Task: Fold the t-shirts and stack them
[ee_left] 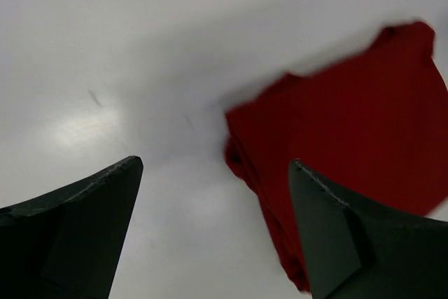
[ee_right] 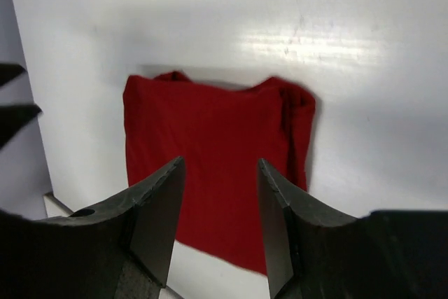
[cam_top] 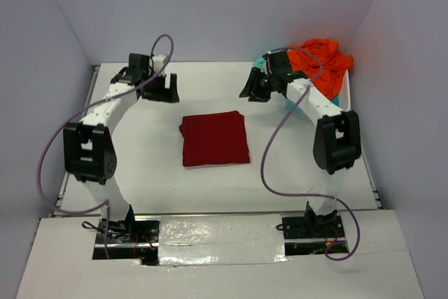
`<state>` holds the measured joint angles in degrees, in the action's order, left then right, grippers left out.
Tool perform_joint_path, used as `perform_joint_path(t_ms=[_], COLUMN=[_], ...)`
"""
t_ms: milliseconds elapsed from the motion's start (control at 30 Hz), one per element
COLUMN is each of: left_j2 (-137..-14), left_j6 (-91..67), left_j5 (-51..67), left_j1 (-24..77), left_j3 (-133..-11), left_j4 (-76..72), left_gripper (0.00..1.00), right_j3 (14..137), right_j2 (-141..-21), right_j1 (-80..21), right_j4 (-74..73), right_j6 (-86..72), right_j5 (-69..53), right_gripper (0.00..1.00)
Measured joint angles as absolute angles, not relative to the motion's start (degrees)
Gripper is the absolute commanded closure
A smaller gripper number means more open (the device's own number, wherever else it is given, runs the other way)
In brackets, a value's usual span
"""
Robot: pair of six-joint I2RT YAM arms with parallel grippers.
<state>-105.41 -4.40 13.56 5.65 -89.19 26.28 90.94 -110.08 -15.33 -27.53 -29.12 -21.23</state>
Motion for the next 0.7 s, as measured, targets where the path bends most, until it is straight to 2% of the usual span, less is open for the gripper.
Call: perform_joint_path(t_ms=[100,267,433,700], left_j2=[-97.08,-93.97,-95.0,-104.22], left_j6=[-6.2,-8.32,-10.98,-13.52], left_j5=[17.58,21.5,21.43,23.73], left_j1=[8.32,13.67,13.67,13.76], left_j3=[-76.47,-63.4,-61.98,-64.31], left_j4=[27.46,27.05,25.65,22.44], left_gripper=[0.01,0.02,0.18,0.41], right_j3=[81.58,65.1,55.07,54.13], right_j2=[-101.86,-96.4,-94.21,-86.63], right_j1=[-15.64,-16.25,-16.25,-16.25], right_j4=[-26.74,-25.98,-26.15,-26.26], right_j6=[-27.99,-28.23,-28.88,-28.34], right_j5=[-20.45,-20.75,-20.56,-18.7], right_gripper=[0.47,0.47,0.47,0.47])
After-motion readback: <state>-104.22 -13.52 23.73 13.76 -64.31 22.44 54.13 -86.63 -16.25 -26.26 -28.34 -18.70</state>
